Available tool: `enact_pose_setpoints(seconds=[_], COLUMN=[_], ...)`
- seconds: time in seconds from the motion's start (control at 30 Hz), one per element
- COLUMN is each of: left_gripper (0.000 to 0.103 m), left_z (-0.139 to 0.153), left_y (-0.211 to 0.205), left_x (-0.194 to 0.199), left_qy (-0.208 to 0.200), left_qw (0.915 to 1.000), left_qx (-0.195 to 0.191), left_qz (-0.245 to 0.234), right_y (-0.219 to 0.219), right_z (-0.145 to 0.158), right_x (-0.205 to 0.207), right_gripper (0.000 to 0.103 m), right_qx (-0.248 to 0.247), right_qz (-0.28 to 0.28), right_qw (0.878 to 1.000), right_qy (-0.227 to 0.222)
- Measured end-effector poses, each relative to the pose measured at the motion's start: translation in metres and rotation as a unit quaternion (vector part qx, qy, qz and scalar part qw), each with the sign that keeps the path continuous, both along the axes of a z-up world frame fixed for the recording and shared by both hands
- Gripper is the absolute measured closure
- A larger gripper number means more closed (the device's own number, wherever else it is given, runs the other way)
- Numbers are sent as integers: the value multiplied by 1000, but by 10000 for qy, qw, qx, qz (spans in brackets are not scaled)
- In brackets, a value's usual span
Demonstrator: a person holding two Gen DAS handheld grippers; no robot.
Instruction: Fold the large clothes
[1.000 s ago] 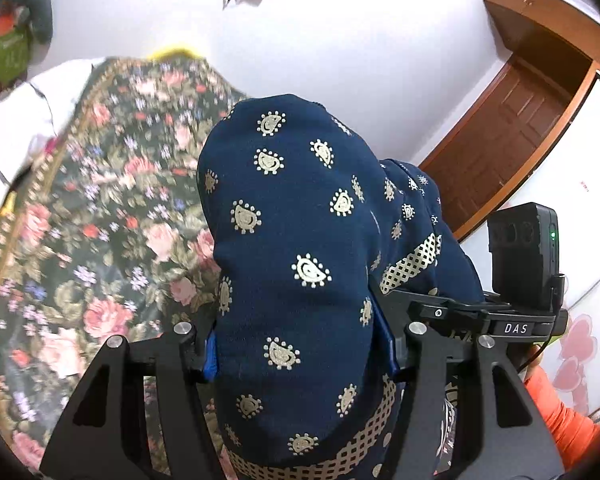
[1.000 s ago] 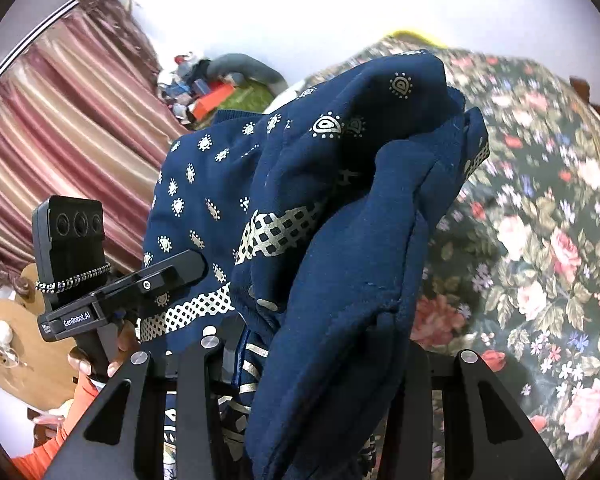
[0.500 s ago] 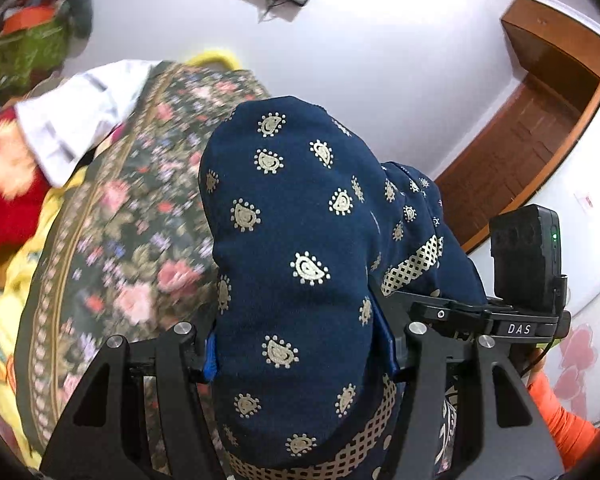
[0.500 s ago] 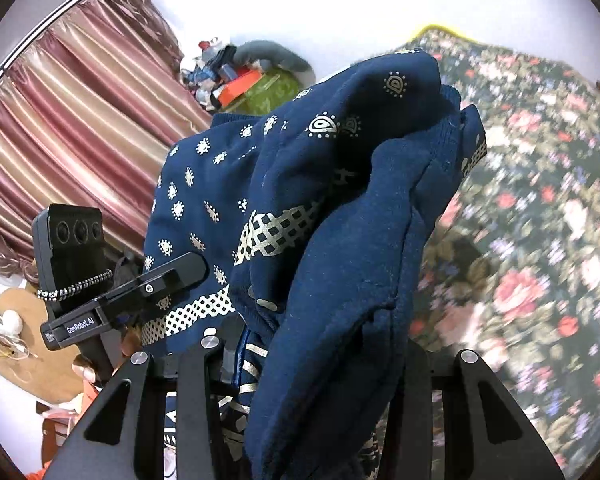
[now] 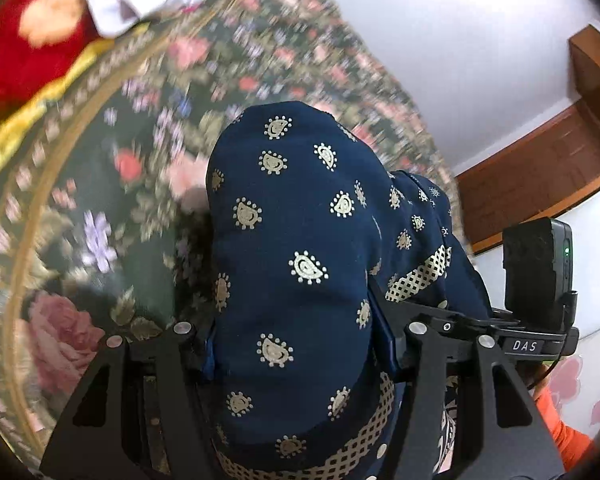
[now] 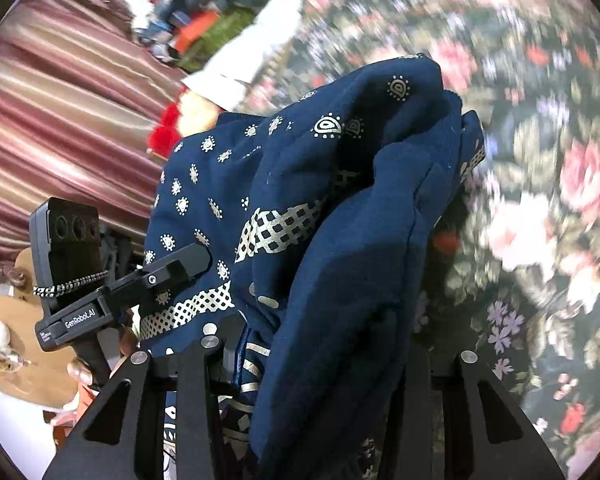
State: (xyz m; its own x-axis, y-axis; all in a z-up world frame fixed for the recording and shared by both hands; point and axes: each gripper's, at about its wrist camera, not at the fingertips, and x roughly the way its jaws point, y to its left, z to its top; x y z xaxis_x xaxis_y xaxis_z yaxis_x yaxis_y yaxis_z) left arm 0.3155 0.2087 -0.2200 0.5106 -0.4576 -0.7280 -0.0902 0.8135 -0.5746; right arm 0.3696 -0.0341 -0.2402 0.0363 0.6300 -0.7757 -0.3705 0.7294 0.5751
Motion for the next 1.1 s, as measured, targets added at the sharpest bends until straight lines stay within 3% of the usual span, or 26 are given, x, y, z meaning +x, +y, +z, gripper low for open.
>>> enact_pose_setpoints(seconds=[0.1, 0.17, 0.3, 0.4, 0.43, 0.47, 0.53, 0.6, 0.7, 0.87, 0.97, 1.1], left_gripper=[40, 38, 38, 39, 39, 39, 39, 38, 38, 37, 30, 23], left_z=[-19, -18, 0, 27, 40, 47, 60, 67, 63, 34, 21, 10], left_y=[-2, -2, -5, -12, -15, -17, -23, -32, -55, -79, -85, -79], left_x=[-1, -5, -19, -33, -41, -45, -52, -59, -66, -75, -90, -111], left_qy=[17, -86, -196, -556, -720, -803, -933, -1008, -1065, -648, -634, -576], left_qw=[10000, 9999, 9981, 9869, 9789, 9748, 9704, 9674, 9594, 9581, 9481, 9516], left_qx=[40, 110, 588, 1515, 1913, 2083, 2225, 2309, 2565, 2688, 3017, 2921], left_qz=[37, 59, 13, -47, -2, -4, -102, -254, -486, -751, -783, -769], right_y=[-2, -3, -12, -24, -30, -33, -38, -34, -21, 5, -2, -38], right_z=[-15, -15, 1, 25, 33, 44, 68, 84, 90, 49, 23, 14], right_x=[3, 5, 1, -11, -16, -20, -33, -44, -61, -78, -79, -75], right_gripper=[60, 50, 41, 41, 41, 41, 41, 39, 22, 19, 19, 19], right_qx=[-152, -262, -726, -957, -1026, -1123, -1226, -1165, -1104, -1647, -2037, -1792], right_qz=[40, 109, 424, 547, 579, 594, 624, 687, 869, 1342, 1456, 1332], right_qw=[9997, 9994, 9963, 9916, 9890, 9851, 9754, 9705, 9657, 9554, 9497, 9635], right_qy=[162, 192, -202, -681, -894, -1156, -1722, -1996, -2185, -2051, -1878, -1478])
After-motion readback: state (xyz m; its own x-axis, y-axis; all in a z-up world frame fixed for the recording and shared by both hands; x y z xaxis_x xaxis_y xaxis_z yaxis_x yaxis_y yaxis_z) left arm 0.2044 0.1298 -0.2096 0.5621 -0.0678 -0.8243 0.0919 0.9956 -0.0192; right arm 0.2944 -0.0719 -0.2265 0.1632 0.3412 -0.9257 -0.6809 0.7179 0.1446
